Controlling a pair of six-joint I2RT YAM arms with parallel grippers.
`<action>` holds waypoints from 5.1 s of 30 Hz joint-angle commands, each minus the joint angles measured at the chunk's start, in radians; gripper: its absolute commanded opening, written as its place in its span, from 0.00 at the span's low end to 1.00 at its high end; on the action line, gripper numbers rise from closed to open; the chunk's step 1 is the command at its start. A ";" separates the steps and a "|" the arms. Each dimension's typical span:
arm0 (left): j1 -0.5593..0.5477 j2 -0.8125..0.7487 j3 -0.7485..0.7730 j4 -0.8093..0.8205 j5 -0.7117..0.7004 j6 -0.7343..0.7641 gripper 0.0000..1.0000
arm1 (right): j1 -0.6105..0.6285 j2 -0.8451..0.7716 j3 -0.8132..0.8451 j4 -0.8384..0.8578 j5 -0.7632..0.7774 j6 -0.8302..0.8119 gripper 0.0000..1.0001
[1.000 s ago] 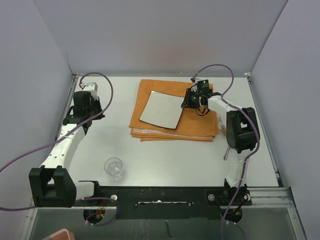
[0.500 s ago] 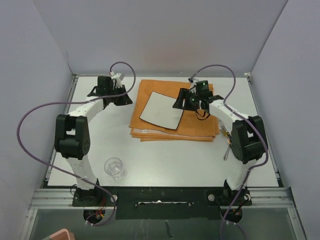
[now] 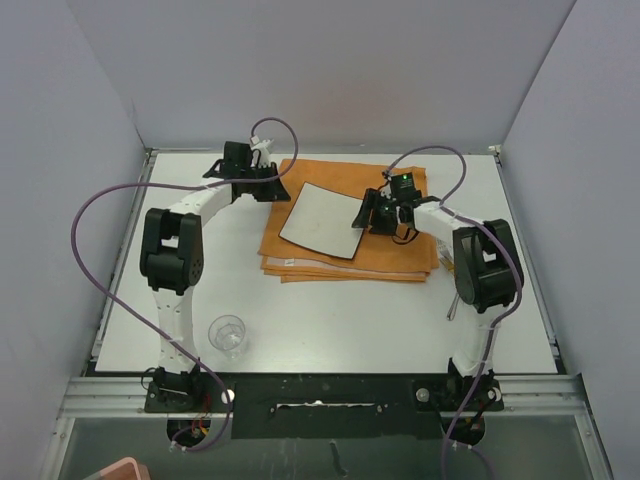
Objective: Set the dinner table for one person
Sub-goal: Adjust the plate at the napkin, then adjust the napkin at the center of the board.
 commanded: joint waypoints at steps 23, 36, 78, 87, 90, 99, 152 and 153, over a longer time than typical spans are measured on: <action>0.006 -0.006 0.076 -0.114 -0.011 0.120 0.00 | 0.066 0.227 0.159 0.170 -0.081 0.131 0.00; 0.016 -0.094 0.004 -0.122 -0.053 0.163 0.00 | 0.121 0.065 0.216 0.263 -0.087 0.144 0.00; 0.041 -0.183 -0.059 -0.093 -0.084 0.177 0.00 | -0.045 0.119 0.394 0.071 -0.086 0.037 0.00; 0.042 -0.216 -0.097 -0.091 -0.103 0.184 0.00 | 0.012 0.254 0.457 -0.072 -0.094 -0.046 0.00; 0.042 -0.228 -0.111 -0.087 -0.105 0.180 0.00 | 0.025 0.273 0.468 -0.107 -0.082 -0.070 0.00; 0.041 -0.262 -0.117 -0.084 -0.108 0.162 0.00 | 0.030 0.306 0.507 -0.186 -0.048 -0.110 0.00; 0.053 -0.674 -0.233 -0.066 -0.651 0.053 0.00 | 0.119 -0.039 0.030 -0.341 0.677 -0.110 0.00; 0.053 -0.675 -0.235 -0.065 -0.651 0.054 0.00 | 0.115 -0.042 0.026 -0.343 0.676 -0.108 0.00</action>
